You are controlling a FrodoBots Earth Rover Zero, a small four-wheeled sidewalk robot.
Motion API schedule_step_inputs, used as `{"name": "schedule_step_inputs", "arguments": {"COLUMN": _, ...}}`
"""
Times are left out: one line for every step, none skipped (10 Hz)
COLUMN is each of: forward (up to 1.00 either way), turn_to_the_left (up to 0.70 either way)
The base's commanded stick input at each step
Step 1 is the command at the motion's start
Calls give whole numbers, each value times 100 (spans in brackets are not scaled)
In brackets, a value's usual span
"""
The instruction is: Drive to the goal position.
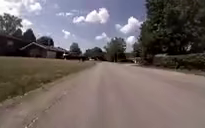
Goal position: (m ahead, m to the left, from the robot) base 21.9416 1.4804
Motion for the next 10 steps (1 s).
{"name": "schedule_step_inputs", "arguments": {"forward": 100, "turn_to_the_left": 1}}
{"name": "schedule_step_inputs", "arguments": {"forward": 100, "turn_to_the_left": 1}}
{"name": "schedule_step_inputs", "arguments": {"forward": 100, "turn_to_the_left": 2}}
{"name": "schedule_step_inputs", "arguments": {"forward": 100, "turn_to_the_left": 2}}
{"name": "schedule_step_inputs", "arguments": {"forward": 100, "turn_to_the_left": 2}}
{"name": "schedule_step_inputs", "arguments": {"forward": 100, "turn_to_the_left": 2}}
{"name": "schedule_step_inputs", "arguments": {"forward": 100, "turn_to_the_left": 0}}
{"name": "schedule_step_inputs", "arguments": {"forward": 100, "turn_to_the_left": 1}}
{"name": "schedule_step_inputs", "arguments": {"forward": 100, "turn_to_the_left": 2}}
{"name": "schedule_step_inputs", "arguments": {"forward": 100, "turn_to_the_left": 2}}
